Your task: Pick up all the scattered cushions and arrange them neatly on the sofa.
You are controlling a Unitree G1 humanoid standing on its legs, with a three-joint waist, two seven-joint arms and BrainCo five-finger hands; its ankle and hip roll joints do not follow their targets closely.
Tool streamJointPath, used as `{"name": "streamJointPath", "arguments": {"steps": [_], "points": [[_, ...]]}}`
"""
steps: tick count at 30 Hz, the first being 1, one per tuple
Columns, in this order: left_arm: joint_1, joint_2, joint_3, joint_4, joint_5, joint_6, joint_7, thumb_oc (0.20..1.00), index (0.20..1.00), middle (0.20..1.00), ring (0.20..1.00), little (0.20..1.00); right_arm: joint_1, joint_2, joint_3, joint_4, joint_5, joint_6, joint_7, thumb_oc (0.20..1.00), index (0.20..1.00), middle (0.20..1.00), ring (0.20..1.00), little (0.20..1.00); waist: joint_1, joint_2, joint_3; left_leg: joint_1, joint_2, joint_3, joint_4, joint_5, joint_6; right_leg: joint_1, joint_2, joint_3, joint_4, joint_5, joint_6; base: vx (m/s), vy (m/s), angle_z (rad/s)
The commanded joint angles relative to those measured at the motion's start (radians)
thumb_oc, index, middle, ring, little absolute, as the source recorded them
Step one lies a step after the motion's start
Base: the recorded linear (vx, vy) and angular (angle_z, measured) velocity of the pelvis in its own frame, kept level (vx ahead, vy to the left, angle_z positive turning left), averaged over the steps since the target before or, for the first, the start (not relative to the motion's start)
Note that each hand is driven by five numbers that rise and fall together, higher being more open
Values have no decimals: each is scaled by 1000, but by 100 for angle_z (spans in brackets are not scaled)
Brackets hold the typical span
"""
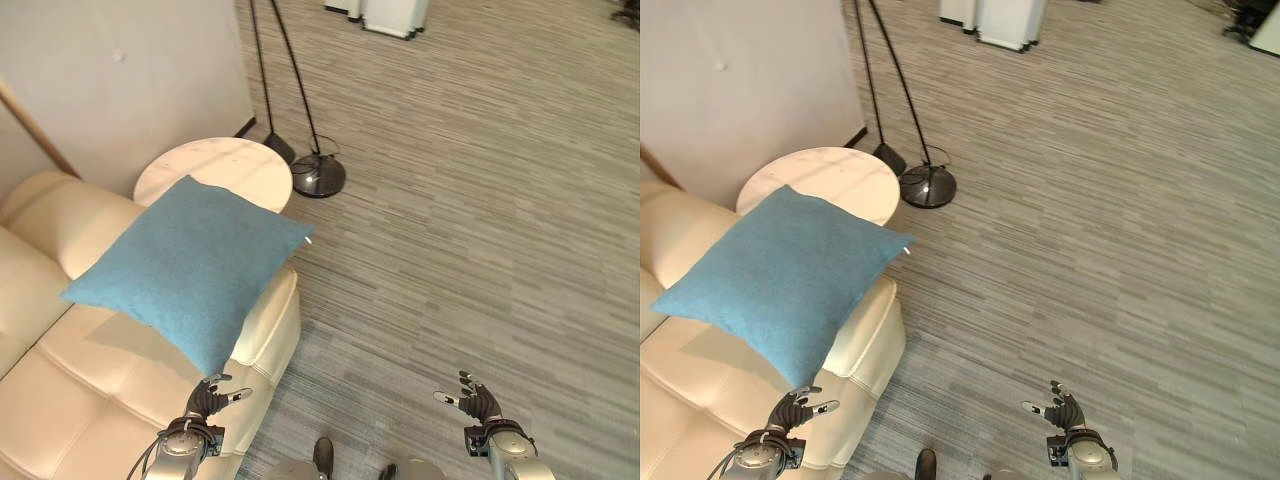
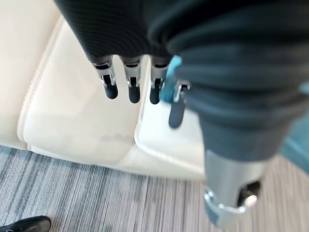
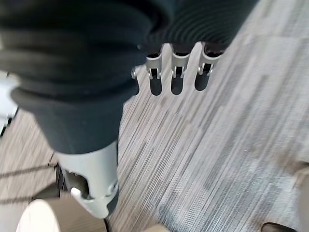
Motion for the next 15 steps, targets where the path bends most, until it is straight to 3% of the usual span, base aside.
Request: {"name": "streamJointPath", "arguments": {"steps": [1,2,3,4,6,8,9,11,13,15], "points": [[33,41,2,-23,-8,-20,15,1000,1000,1000,1000,1000,-26,-20,-36,-3,-5,-24,-8,1000,1000,1000,1000,1000,-25,-32,52,-9,-13,-87,56,-75,-77,92,76,68,-298,216,33,405,12,74],[29,36,-2,-14,-3,-23,18,1000,1000,1000,1000,1000,-20,-27,-37,-7,-7,-24,-10,1000,1000,1000,1000,1000,-38,-29,58,18,-28,-130,54,-86,-83,71,105,108,-325,223,40,398,13,72],[29,36,-2,-14,-3,-23,18,1000,1000,1000,1000,1000,-20,-27,-37,-7,-7,-24,-10,1000,1000,1000,1000,1000,-40,-30,56,16,-29,-133,53,-83,-83,70,103,105,-328,225,40,323,-21,75],[21,29,-11,-14,4,-29,17,1000,1000,1000,1000,1000,-8,-36,-44,-17,-8,-26,-9,1000,1000,1000,1000,1000,-45,-31,65,41,-52,-198,65,-90,-96,67,123,150,-351,236,42,277,-67,180],[13,12,-13,0,-5,-38,19,1000,1000,1000,1000,1000,-6,-39,-53,-10,-4,-40,-11,1000,1000,1000,1000,1000,-40,-27,56,52,-52,-273,80,-82,-121,101,106,116,-375,238,22,371,-172,228],[9,7,-12,8,-11,-40,18,1000,1000,1000,1000,1000,-11,-42,-56,-4,-5,-44,-12,1000,1000,1000,1000,1000,-44,-27,45,38,-45,-277,99,-70,-137,111,95,93,-390,241,20,173,-108,174],[2,5,-12,12,-18,-40,17,1000,1000,1000,1000,1000,-18,-47,-58,-1,0,-47,-12,1000,1000,1000,1000,1000,-45,-25,45,13,-34,-255,141,-61,-154,129,86,72,-403,238,19,100,-39,186],[-4,2,-7,12,-40,-42,22,1000,1000,1000,1000,1000,-27,-58,-62,-7,12,-48,-18,1000,1000,1000,1000,1000,-45,-32,49,-61,3,-148,220,-66,-166,169,64,38,-420,222,8,123,-45,134],[-16,3,-4,16,-46,-43,29,1000,1000,1000,1000,1000,-33,-64,-67,-3,21,-49,-27,1000,1000,1000,1000,1000,-40,-38,55,-127,41,-28,250,-98,-154,199,51,3,-429,199,0,89,-35,62],[-16,11,0,16,-41,-45,31,1000,1000,1000,1000,1000,-33,-66,-76,-2,26,-48,-32,1000,1000,1000,1000,1000,-36,-41,49,-163,58,56,207,-96,-140,226,43,-39,-443,187,0,132,-16,34]]}}
